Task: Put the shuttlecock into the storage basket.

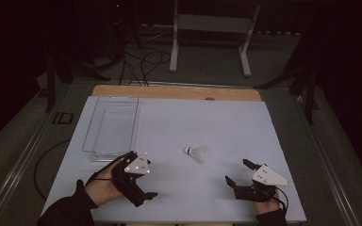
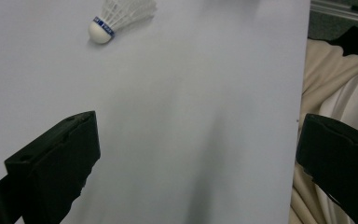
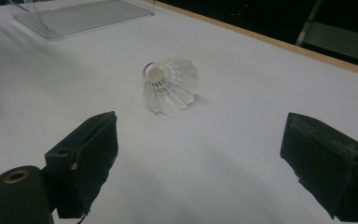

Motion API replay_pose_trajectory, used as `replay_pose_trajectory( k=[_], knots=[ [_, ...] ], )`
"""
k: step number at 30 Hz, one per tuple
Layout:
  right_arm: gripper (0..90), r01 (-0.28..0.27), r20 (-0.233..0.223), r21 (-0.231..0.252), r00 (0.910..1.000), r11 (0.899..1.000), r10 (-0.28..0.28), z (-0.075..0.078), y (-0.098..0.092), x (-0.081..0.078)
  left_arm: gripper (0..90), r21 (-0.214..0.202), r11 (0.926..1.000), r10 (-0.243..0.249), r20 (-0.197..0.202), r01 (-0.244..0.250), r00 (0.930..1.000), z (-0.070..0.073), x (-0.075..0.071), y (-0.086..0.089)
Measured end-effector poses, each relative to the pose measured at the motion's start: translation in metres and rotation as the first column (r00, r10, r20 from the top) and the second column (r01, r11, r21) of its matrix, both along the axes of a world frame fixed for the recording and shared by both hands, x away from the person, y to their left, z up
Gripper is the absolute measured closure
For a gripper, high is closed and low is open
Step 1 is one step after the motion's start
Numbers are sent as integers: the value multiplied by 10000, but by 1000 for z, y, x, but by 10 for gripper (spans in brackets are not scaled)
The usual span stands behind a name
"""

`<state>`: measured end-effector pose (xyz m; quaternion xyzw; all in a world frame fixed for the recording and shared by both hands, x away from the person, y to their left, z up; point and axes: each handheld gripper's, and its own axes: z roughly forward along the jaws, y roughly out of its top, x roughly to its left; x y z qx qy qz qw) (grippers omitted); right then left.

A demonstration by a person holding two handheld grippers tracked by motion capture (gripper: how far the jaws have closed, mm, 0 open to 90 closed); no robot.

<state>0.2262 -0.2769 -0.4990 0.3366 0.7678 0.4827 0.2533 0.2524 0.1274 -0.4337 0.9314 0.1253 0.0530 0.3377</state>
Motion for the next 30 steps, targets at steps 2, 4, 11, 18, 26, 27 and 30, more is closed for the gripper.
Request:
replay_pose_trajectory(
  k=[2,4,11,18,26,27,30],
  knots=[
    [113,-10,-2,-11,10000,10000,10,0,0,0,2,16,9999,-113,88,113,9999,1,1,-3],
    [113,-22,-9,12,10000,10000,22,0,0,0,2,-88,9995,-297,53,297,9995,2,3,-5],
    [113,-43,5,17,10000,10000,43,0,0,0,2,-382,9934,-1071,226,1079,9940,3,10,-11],
    [113,-44,-6,26,10000,10000,44,0,0,0,2,-329,9851,-1679,337,1690,9852,-1,14,-21],
    [113,-75,-10,-11,10000,10000,75,0,0,0,2,93,9827,-1851,-83,1852,9827,0,19,-36],
    [113,-79,-7,-10,10000,10000,79,0,0,0,3,90,9824,-1863,-168,1865,9823,0,20,-38],
    [113,-94,4,-9,10000,10000,94,0,0,0,3,173,9839,-1772,-212,1776,9839,0,22,-42]
  ],
)
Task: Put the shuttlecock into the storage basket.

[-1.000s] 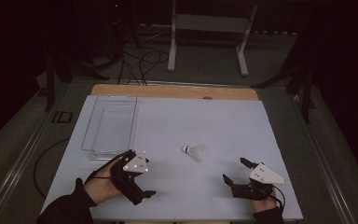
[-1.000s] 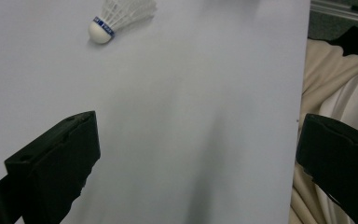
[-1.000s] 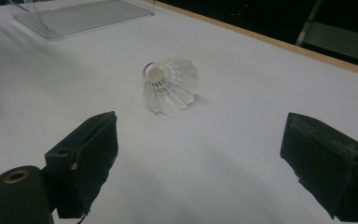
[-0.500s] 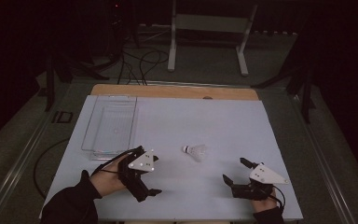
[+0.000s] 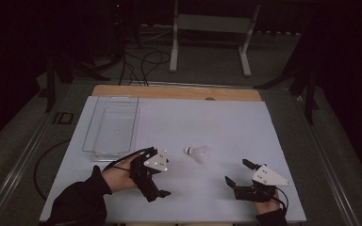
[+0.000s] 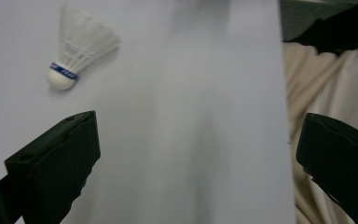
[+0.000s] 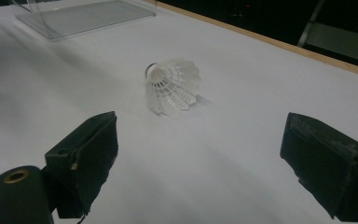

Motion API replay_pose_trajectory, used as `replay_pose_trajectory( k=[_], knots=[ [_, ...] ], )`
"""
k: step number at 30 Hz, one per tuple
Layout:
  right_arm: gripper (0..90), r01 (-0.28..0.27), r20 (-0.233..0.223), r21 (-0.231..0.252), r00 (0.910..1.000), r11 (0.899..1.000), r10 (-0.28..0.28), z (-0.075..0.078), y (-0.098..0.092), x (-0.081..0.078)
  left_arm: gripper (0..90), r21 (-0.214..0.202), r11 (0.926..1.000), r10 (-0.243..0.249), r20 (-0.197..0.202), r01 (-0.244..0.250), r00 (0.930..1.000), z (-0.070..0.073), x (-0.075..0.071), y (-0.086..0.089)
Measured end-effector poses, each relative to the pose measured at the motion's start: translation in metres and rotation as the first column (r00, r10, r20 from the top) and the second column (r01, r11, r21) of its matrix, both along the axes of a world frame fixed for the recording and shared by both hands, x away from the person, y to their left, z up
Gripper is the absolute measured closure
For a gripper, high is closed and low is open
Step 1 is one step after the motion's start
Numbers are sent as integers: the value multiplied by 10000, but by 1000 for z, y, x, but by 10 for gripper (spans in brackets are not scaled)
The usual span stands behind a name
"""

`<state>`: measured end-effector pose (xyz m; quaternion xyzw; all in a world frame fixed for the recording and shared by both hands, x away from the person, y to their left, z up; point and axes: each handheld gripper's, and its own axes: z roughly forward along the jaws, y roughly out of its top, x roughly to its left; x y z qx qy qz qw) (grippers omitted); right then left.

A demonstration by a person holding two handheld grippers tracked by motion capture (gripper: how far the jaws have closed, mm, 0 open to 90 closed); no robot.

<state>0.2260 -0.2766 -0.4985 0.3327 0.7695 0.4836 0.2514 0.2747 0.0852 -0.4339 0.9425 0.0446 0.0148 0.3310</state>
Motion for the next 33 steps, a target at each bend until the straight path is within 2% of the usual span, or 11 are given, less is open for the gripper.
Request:
replay_pose_trajectory(
  k=[3,7,10,14,22,27,33],
  knots=[
    [113,-4,-3,-5,10000,10000,4,0,0,0,3,-82,9999,-81,-190,80,9998,-2,5,-2],
    [113,-6,5,-16,10000,10000,6,0,0,0,2,-113,9997,-233,-19,233,9997,-4,9,-7],
    [113,-15,-12,-24,10000,10000,15,0,0,0,2,-351,9992,-187,-85,184,9998,-3,13,-10],
    [113,0,-15,-22,10000,10000,0,0,1,0,3,-528,9981,-309,76,312,9995,2,17,-16],
    [113,5,-6,-32,10000,10000,-5,0,0,0,3,-630,9936,-920,276,936,9954,10,28,-25],
    [113,1,-31,-24,10000,10000,-1,0,0,0,3,-389,9935,-1055,351,1068,9938,9,34,-32],
    [113,-2,-23,-40,10000,10000,1,-1,0,0,3,-310,9939,-1043,411,1056,9937,10,41,-38]
  ],
)
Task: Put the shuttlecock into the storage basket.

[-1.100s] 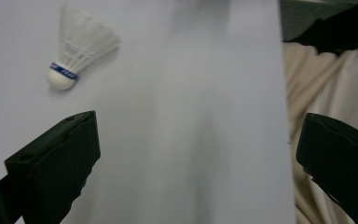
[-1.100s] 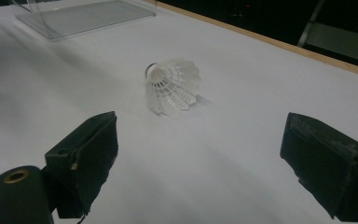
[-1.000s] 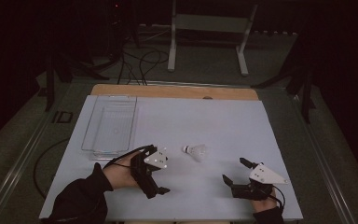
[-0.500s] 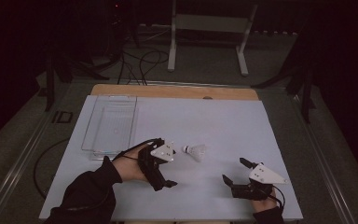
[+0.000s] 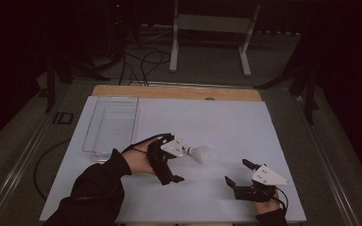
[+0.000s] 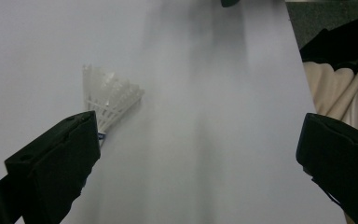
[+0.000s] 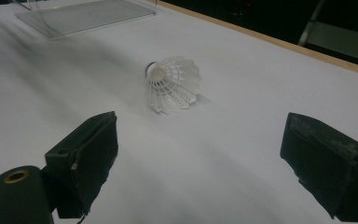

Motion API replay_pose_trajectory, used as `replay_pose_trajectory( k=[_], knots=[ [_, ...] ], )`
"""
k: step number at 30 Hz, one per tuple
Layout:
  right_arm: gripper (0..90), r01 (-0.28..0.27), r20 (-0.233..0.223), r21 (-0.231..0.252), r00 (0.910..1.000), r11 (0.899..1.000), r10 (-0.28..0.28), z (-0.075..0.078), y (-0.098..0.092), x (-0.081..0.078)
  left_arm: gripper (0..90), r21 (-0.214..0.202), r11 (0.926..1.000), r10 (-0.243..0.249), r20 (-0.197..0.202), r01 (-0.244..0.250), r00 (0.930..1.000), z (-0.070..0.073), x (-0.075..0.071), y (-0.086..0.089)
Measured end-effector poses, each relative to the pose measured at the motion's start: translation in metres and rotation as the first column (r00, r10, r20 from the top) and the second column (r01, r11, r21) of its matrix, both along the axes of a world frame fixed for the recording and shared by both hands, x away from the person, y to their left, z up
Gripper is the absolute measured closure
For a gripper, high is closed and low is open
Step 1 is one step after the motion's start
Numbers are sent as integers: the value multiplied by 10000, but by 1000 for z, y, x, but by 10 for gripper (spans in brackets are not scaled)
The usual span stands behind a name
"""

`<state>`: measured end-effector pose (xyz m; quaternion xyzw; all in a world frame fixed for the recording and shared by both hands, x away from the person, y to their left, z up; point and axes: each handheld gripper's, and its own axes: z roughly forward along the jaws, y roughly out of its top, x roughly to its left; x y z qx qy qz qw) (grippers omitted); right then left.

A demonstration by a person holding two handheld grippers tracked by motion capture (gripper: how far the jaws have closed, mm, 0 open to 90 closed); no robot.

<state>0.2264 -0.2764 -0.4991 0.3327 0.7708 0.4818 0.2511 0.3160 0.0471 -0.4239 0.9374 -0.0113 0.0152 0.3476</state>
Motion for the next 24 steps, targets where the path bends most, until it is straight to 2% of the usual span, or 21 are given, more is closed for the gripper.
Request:
replay_pose_trajectory(
  k=[4,9,14,21,24],
  knots=[
    [113,-1,14,38,10000,10000,1,1,0,0,2,-331,9993,171,88,-168,9998,4,3,-2],
    [113,-8,62,22,10000,10000,8,1,-1,-1,2,-140,9998,137,171,-135,9998,4,9,-5],
    [113,18,37,57,10000,10000,-18,1,-1,-1,2,-134,9999,106,230,-103,9997,6,13,-7],
    [113,24,36,66,10000,10000,-24,1,-1,-2,3,-363,9993,39,-23,-40,10000,11,28,-6],
    [113,27,15,52,10000,10000,-27,1,-2,-2,3,-229,9997,96,44,-95,9999,10,33,-8]
  ],
)
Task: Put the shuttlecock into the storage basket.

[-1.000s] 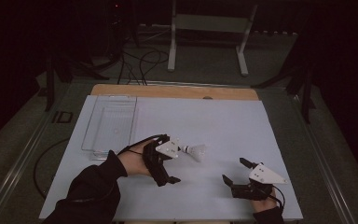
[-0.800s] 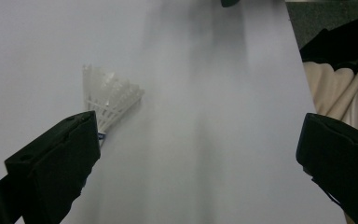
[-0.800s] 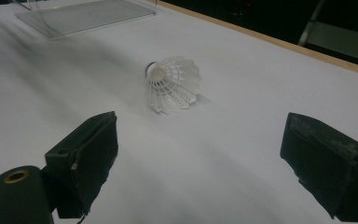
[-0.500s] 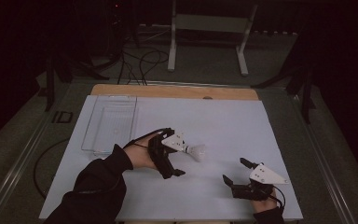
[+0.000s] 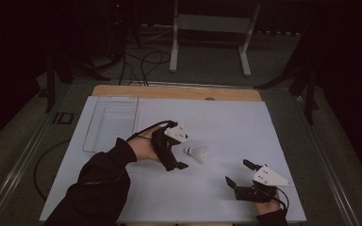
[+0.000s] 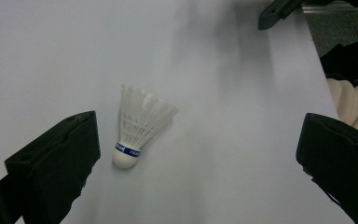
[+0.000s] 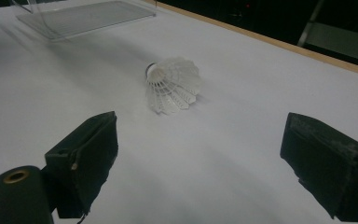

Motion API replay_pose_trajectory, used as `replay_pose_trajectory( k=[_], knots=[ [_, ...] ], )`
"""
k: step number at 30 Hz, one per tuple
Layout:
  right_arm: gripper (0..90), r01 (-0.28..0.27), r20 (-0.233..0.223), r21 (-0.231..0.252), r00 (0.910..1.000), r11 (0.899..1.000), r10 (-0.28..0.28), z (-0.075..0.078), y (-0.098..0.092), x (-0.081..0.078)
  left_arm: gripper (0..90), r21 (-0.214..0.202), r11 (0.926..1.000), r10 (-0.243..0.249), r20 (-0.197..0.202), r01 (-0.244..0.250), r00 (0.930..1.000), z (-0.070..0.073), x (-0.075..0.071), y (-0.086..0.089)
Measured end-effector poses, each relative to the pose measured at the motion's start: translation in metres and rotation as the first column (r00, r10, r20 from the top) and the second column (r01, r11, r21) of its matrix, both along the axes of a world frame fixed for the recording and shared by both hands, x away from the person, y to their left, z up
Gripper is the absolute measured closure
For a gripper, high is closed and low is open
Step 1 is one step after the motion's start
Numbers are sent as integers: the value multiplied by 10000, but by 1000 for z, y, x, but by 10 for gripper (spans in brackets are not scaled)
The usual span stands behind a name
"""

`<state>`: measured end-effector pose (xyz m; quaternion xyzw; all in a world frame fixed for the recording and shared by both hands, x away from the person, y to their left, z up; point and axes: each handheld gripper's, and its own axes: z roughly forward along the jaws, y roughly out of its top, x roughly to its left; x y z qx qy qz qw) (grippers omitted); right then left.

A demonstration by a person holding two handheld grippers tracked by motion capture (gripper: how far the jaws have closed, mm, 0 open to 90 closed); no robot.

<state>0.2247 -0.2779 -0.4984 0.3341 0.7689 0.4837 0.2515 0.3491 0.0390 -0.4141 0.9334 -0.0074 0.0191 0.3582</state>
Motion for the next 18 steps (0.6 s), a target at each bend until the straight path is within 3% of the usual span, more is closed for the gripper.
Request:
replay_pose_trajectory(
  k=[10,15,18],
  knots=[
    [113,-19,-31,-1,10000,10000,19,0,0,0,3,-107,9996,256,164,-254,9995,-5,15,-6],
    [113,-34,-5,-8,10000,10000,34,0,1,0,3,-291,9986,437,115,-434,9990,-14,23,-10],
    [113,-31,-10,19,10000,10000,31,0,0,0,3,-134,9990,417,50,-417,9991,-22,28,-14]
  ],
)
